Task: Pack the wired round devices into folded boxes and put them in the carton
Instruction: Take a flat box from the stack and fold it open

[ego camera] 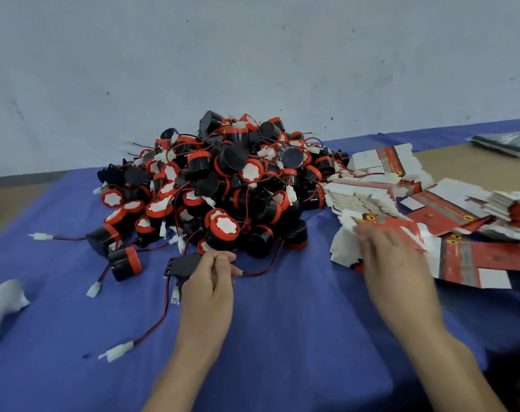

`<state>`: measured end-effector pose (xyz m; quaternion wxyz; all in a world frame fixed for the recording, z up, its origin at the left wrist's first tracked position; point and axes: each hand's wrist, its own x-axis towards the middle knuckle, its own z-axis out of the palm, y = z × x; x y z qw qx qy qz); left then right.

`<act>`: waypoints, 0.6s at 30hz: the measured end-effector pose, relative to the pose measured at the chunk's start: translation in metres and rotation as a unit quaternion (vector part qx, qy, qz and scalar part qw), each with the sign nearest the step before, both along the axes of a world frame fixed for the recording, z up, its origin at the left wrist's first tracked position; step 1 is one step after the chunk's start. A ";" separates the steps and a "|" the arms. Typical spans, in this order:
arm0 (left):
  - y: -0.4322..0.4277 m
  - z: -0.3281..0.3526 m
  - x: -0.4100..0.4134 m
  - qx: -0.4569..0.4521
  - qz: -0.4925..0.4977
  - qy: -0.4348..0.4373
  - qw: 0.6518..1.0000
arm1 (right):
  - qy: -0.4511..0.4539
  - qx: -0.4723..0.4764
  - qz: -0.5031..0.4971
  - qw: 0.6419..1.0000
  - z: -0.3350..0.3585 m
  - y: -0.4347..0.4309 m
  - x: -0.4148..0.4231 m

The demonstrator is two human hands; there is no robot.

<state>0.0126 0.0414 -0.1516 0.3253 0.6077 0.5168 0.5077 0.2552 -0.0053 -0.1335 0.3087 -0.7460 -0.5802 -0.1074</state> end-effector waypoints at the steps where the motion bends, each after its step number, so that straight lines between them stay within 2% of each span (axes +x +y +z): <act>1: 0.000 0.001 0.000 0.003 0.000 -0.004 1.000 | 0.039 0.075 0.003 0.996 0.006 0.000 0.002; 3: 0.001 0.002 0.001 0.002 -0.001 -0.024 1.000 | 0.168 0.202 0.021 0.965 0.018 -0.002 0.002; 6: 0.002 0.005 0.002 -0.008 -0.007 -0.065 0.998 | 0.381 0.308 0.095 0.867 0.031 0.000 -0.005; 8: 0.001 0.007 0.004 -0.008 -0.014 -0.091 0.996 | 0.527 0.290 0.132 0.788 0.031 0.004 -0.012; 11: -0.003 0.009 0.004 -0.004 -0.026 -0.107 0.994 | 0.687 0.136 0.152 0.697 0.027 0.016 -0.024; 14: -0.009 0.012 0.003 -0.023 -0.052 -0.101 0.993 | 0.707 0.028 0.170 0.686 0.018 0.027 -0.037; 18: -0.019 0.020 0.006 -0.095 -0.098 -0.121 0.983 | 0.716 -0.034 0.175 0.675 0.006 0.034 -0.058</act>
